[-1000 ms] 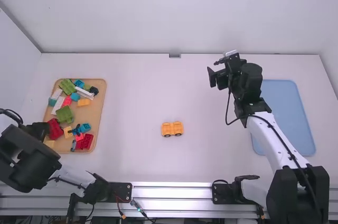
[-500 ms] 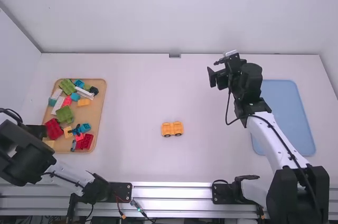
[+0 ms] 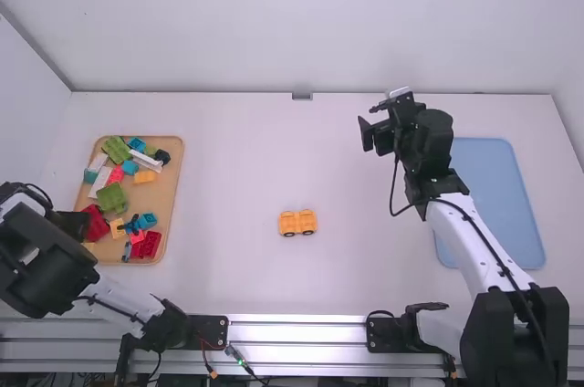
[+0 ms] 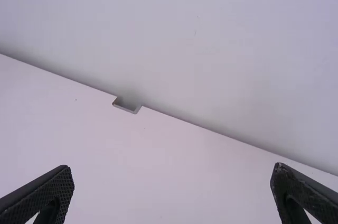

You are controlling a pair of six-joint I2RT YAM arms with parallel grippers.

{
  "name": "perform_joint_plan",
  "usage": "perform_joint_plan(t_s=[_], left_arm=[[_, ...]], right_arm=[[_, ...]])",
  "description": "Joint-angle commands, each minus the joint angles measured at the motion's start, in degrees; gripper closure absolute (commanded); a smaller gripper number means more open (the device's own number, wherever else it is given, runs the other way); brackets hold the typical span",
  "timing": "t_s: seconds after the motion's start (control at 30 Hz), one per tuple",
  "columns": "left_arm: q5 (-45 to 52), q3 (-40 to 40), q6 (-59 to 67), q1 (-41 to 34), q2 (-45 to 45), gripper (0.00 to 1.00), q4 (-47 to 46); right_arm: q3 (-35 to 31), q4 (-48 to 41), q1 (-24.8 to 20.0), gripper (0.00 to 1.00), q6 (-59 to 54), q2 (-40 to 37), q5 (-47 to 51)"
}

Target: Assemble lego blocks to make yellow taxi

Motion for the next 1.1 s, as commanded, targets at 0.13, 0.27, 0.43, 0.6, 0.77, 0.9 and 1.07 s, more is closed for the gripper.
perform_joint_plan(t_s=[0.13,0.27,0.43,0.6,0.77,0.9,1.07], left_arm=[[-0.59,-0.33,-2.34,-0.11,4.15,0.27,-0.02],[-0.63,-0.33,-2.32,0.00,4.94,0.35,0.09],[-0.68,0.68,-2.19,-0.48,4.92,0.36,-0.09],[-0.72,2.95,-1.46,-0.55,4.92,0.36,-2.51],[-3.26,1.84,-1.77,-0.09,4.94,0.36,-1.95],[-3.17,-0.31,-2.08,-0.55,4.94,0.34,0.79],[-3.21,-1.49,-1.46,-0.33,4.94,0.35,2.60]], right_arm=[[1.90,-0.33,0.04,0.01,-0.15,0.44,0.09],[1.90,-0.31,0.04,0.01,-0.15,0.44,0.48],[1.90,-0.31,0.04,0.01,-0.13,0.44,0.48],[1.90,-0.35,0.04,0.01,-0.13,0.44,0.50],[1.90,-0.39,0.04,0.01,-0.11,0.44,0.48],[1.90,-0.52,0.04,0.01,-0.11,0.44,0.48],[1.90,-0.52,0.04,0.01,-0.07,0.44,0.48]])
